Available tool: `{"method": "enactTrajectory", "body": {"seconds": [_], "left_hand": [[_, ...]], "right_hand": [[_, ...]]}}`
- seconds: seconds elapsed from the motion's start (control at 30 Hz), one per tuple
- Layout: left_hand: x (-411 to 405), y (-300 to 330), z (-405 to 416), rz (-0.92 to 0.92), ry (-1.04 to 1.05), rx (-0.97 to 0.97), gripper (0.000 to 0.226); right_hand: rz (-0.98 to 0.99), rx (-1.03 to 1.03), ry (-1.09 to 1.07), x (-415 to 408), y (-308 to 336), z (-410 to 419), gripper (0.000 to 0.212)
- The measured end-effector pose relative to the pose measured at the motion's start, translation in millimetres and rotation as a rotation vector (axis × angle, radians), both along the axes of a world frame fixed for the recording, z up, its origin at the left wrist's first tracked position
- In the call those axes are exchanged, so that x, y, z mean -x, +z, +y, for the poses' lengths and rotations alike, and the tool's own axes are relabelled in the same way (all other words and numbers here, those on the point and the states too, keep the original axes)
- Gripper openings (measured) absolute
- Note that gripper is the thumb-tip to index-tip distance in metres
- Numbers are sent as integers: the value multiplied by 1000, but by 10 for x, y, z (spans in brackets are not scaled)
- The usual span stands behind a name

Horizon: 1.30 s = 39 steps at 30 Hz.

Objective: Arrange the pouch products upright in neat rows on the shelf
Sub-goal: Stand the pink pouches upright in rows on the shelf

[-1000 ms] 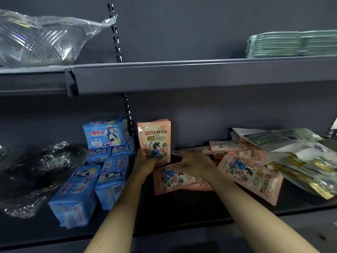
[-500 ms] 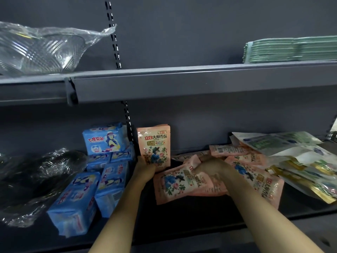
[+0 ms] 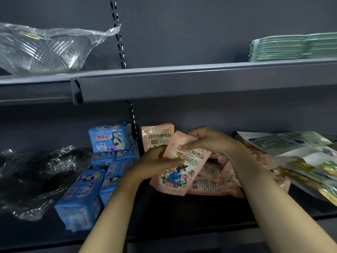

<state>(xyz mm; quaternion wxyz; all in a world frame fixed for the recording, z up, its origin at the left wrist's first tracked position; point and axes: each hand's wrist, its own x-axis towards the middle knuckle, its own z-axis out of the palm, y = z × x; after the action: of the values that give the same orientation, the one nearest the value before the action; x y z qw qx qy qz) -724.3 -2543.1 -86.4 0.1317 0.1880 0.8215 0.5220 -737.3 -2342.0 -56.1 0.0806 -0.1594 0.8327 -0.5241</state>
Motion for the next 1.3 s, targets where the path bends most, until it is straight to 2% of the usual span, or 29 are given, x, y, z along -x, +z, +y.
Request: {"method": "enactTrajectory", "body": {"seconds": [0.1,0.23,0.33,0.43,0.53,0.63,0.7,0.83,1.0,1.07,1.2,1.3], "left_hand": [[-18,-22,-23,-26,-40,9,31],[-26,-68,-89,-33,62,-88,25],[-21,-53,-121,-51,140,-204,24],[6,-28,-154,-62,247,-360,20],[48,-19,-136,-36,345,-411,20],[67,-45,-62,42,455,-387,21],[66,-95,-10,95,487,-368,18],[135,-297,39,163,570,-298,27],[217,-475,105,30,712,-320,34],[242,-501,112,-23,733,-322,27],[352,-594,79,-44,742,-275,31],[407,-636,97,-11,729,-220,30]], "right_hand": [[36,37,-2,-7,64,-63,10],[77,78,-3,-19,80,-116,12],[123,311,-94,-16,50,-171,7],[76,427,-130,-1,-85,-178,30],[-101,294,69,-28,-301,-264,47],[-106,239,157,-44,-478,-423,45],[-53,248,95,-20,-551,-484,40],[40,149,-57,121,-772,-551,41],[92,-74,-215,249,-1140,-689,35],[93,-107,-226,289,-1224,-710,35],[100,-129,-326,338,-1308,-723,40],[115,-226,-392,382,-1320,-717,38]]}}
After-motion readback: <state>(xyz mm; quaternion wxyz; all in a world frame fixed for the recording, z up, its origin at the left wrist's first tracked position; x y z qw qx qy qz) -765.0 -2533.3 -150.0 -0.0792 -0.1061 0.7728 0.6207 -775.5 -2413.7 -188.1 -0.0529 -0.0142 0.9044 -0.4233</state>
